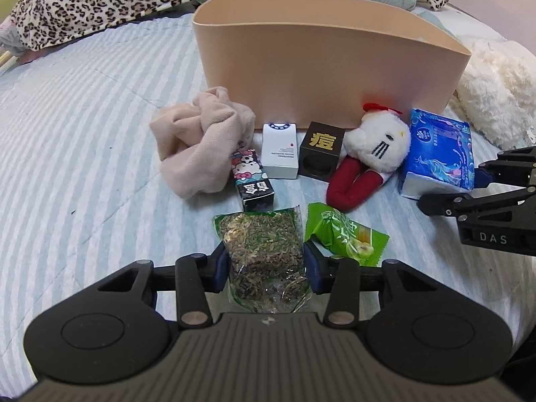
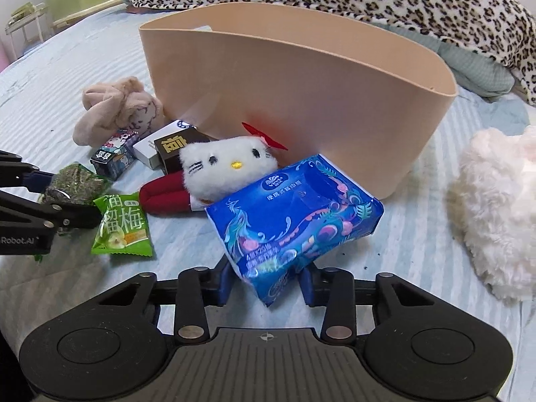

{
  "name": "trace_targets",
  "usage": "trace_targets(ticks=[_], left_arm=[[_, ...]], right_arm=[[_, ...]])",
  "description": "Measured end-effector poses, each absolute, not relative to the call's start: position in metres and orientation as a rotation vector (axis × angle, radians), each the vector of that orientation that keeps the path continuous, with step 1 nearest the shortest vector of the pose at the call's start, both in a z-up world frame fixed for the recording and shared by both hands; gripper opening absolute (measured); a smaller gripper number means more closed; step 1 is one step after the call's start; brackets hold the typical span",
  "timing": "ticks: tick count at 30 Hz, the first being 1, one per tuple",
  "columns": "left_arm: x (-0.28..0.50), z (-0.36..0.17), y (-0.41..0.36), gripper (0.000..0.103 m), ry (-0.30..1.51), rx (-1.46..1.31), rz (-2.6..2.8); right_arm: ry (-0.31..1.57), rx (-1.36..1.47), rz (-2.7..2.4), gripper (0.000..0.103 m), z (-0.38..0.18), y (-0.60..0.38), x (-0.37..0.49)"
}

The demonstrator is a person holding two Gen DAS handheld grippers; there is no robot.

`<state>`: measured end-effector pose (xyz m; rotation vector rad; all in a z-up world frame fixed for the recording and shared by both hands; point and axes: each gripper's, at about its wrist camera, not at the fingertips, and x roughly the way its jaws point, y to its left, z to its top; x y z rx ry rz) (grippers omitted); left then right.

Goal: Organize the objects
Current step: 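Grasp the blue tissue pack with the right tool while the left tool grasps the seaweed bag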

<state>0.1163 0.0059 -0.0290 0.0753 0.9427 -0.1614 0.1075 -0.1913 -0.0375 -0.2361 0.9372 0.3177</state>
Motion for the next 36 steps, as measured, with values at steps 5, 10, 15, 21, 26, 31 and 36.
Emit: trace_targets(ticks=[5,10,15,21,26,31,36], left_arm=[[0.106,-0.015,0.008,0.045,0.904,0.063,-0.152],[0.102,-0.004,0.01,0.045,0.88,0.062,-0.141],[0.099,-0.007,0.011,0.045,0.899,0.058,-0.141],[0.099,-0.01,0.01,0.046,0.913,0.05,-0.151],[0.102,-0.012,0.011,0.046,0.918,0.043,-0.15],[0.103,-0.016,0.013,0.046,0.931,0.033,-0.145],[0.104,-0.015,0.013,0.046,0.928,0.027,-0.146]], right_arm=[[0.897,-0.251,0.312,0.03,-0.026,-0.192,0.111],[0.875,-0.248,0.311,0.023,-0.021,-0.197,0.104],[0.889,-0.24,0.317,0.022,-0.023,-0.199,0.105],[1.016,0.086,0.325,0.047,-0.028,-0.232,0.125],[1.023,0.228,0.33,0.07,-0.027,-0.246,0.133],[1.042,0.377,0.31,0.076,-0.033,-0.256,0.144],[1.04,0.493,0.263,0.03,-0.041,-0.267,0.152]])
